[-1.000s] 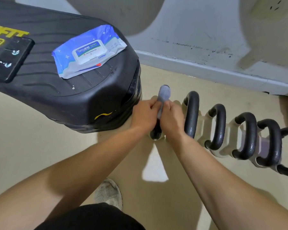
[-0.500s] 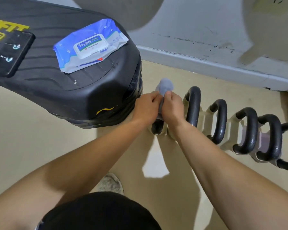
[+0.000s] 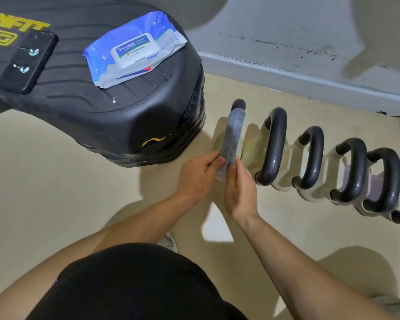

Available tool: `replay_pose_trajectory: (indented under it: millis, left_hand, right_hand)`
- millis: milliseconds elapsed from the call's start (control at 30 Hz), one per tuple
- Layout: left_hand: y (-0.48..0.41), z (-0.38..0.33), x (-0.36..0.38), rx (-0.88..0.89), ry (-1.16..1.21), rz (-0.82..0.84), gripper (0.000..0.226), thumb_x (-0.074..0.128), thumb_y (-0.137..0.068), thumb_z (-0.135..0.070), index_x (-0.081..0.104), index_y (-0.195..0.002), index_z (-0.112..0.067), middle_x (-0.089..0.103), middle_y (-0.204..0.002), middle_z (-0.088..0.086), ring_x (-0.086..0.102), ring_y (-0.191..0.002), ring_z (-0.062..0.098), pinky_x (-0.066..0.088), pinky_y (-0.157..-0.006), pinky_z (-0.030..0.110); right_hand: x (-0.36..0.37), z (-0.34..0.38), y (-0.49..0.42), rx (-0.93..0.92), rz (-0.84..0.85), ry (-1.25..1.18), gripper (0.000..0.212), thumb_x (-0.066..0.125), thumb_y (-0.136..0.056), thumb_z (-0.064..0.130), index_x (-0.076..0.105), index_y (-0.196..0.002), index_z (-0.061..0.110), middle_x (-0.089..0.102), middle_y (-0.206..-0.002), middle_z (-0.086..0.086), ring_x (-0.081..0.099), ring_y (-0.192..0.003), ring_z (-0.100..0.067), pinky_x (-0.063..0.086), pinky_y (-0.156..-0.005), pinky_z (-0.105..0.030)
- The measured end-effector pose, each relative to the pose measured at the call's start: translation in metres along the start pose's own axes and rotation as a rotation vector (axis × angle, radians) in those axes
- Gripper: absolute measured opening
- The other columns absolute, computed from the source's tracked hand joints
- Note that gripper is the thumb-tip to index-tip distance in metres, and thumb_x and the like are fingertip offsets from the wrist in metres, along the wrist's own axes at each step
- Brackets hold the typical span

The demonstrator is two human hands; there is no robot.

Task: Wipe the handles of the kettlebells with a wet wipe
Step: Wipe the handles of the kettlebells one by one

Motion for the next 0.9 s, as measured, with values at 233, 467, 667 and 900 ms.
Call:
replay_pose_trajectory:
  millis: [233,467,667,900]
  left_hand:
    - [0.008,0.012,-0.006,-0.125,0.046,-0.177,0.01,0.07,-0.088,-0.03,0.078,-0.087,-0.023,0.072,-0.072,-0.009,0.065,-0.067,0.01,0.051,-0.066,0.032]
    - [0.004,0.026,0.001,-0.035,-0.422,0.01,0.02,0.058,-0.093,-0.036,0.068,-0.083,-0.021,0.068,-0.075,0.001,0.062,-0.074,0.026,0.044,-0.059,0.037]
    - [-0.01,0.015,-0.002,-0.13,-0.599,-0.007,0.023,0.053,-0.095,-0.041,0.069,-0.098,-0.024,0.072,-0.091,0.005,0.065,-0.089,0.032,0.041,-0.064,0.032]
    - [-0.038,0.002,-0.013,-0.24,-0.26,-0.119,0.008,0.066,-0.086,-0.033,0.071,-0.091,-0.028,0.073,-0.085,-0.011,0.068,-0.083,0.014,0.054,-0.075,0.031]
  right_hand:
    - [-0.012,0.0,0.008,0.052,-0.172,-0.002,0.024,0.05,-0.104,0.013,0.072,-0.097,0.009,0.049,-0.087,0.0,0.047,-0.075,-0.004,0.039,-0.078,-0.017]
    - [-0.008,-0.005,0.016,0.1,-0.1,0.136,0.033,0.051,-0.1,0.009,0.07,-0.126,0.02,0.058,-0.092,-0.007,0.053,-0.083,-0.017,0.047,-0.088,-0.029]
    - [-0.005,-0.001,0.022,0.186,-0.15,0.005,0.025,0.055,-0.095,0.009,0.06,-0.117,0.019,0.068,-0.085,-0.001,0.064,-0.085,-0.025,0.053,-0.081,-0.038]
    - [-0.012,0.015,0.014,0.121,-0.172,-0.176,0.045,0.051,-0.098,0.008,0.054,-0.139,0.027,0.063,-0.12,-0.002,0.061,-0.091,-0.008,0.054,-0.09,-0.032]
Point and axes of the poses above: each hand's wrist, its own y-axis away from the middle knuckle, its own x-axis out of the palm, z = x × y, the point moved 5 cm from there along -y, towards the middle knuckle
